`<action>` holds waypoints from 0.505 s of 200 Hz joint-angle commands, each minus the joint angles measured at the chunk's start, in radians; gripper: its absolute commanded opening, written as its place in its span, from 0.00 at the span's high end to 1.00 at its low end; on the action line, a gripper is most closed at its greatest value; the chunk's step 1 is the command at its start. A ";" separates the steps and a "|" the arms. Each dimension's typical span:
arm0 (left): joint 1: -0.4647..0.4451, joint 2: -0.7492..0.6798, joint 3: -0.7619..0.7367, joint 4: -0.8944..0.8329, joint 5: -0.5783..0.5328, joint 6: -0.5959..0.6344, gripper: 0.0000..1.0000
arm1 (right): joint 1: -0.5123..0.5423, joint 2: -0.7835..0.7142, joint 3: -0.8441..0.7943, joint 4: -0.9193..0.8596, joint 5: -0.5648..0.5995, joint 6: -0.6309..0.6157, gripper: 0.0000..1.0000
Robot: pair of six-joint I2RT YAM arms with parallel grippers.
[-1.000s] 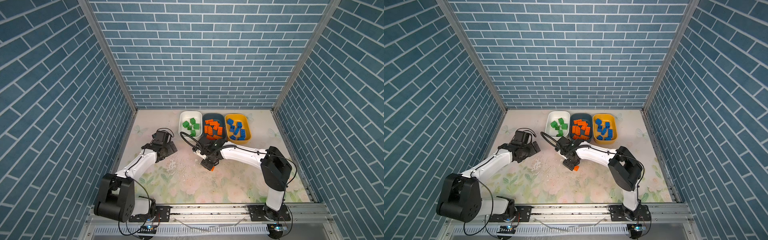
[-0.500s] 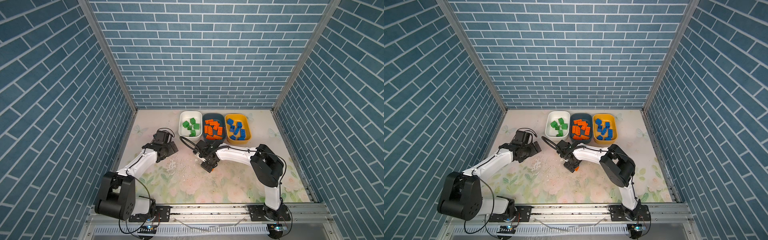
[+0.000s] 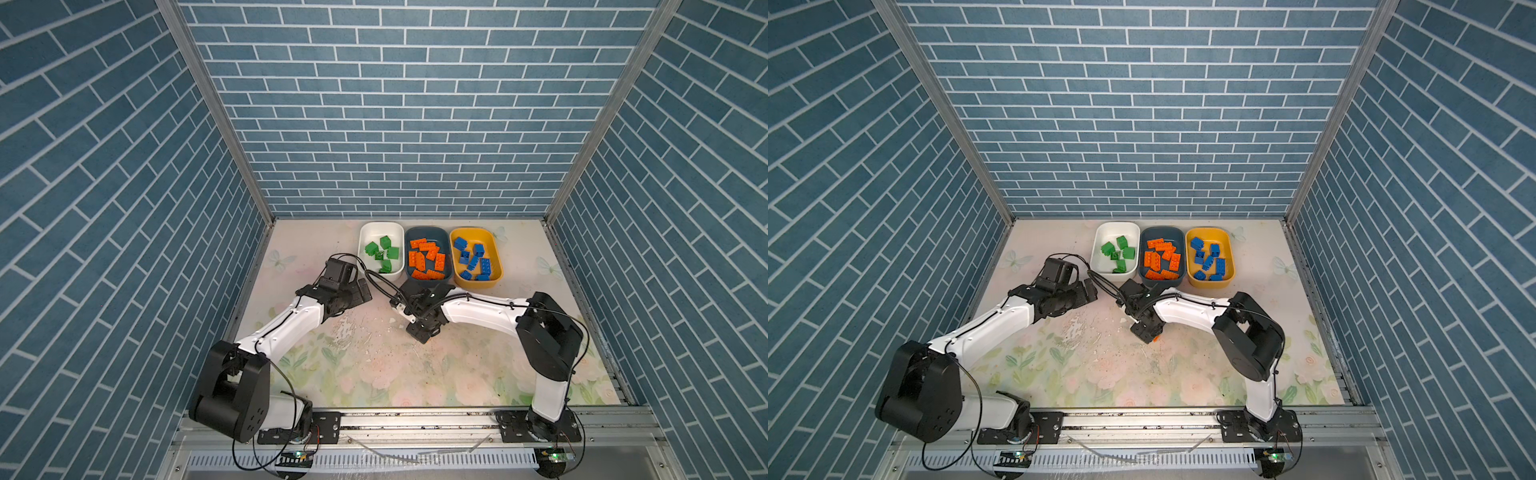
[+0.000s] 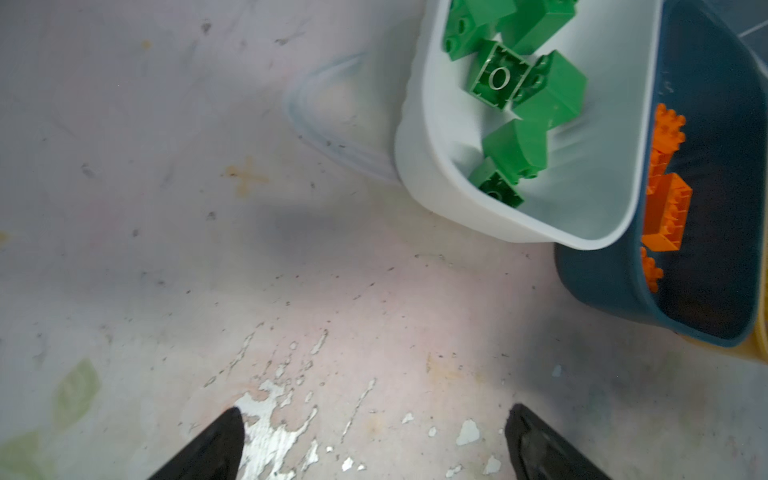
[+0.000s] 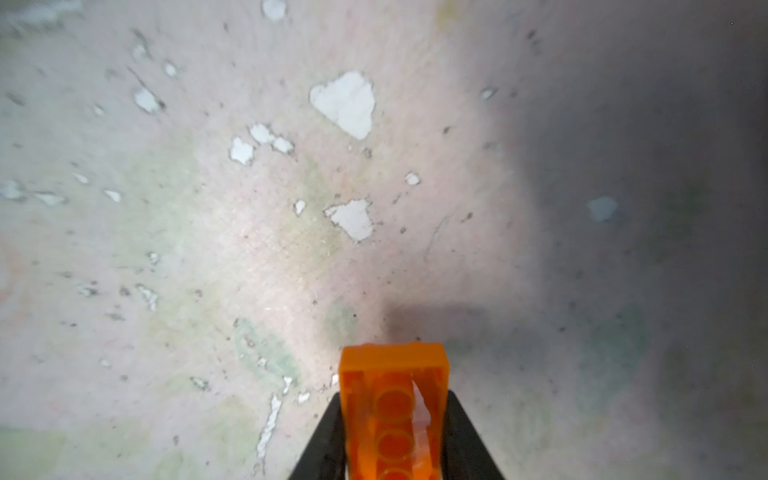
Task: Sort the legos into containers by color
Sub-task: 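Carry the orange brick over the teal tub with the right gripper and release it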
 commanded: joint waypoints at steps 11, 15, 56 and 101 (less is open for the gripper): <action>-0.041 0.040 0.060 0.065 0.017 0.034 0.01 | -0.069 -0.134 -0.020 0.093 -0.001 -0.015 0.75; -0.043 0.046 0.067 0.072 0.019 0.035 0.01 | -0.078 -0.144 -0.021 0.105 0.001 -0.013 0.75; -0.087 0.071 0.127 0.159 0.012 0.033 0.01 | -0.202 -0.212 -0.025 0.249 -0.035 0.001 0.75; -0.100 0.080 0.169 0.198 -0.044 0.034 0.01 | -0.374 -0.115 0.074 0.349 -0.137 0.053 0.73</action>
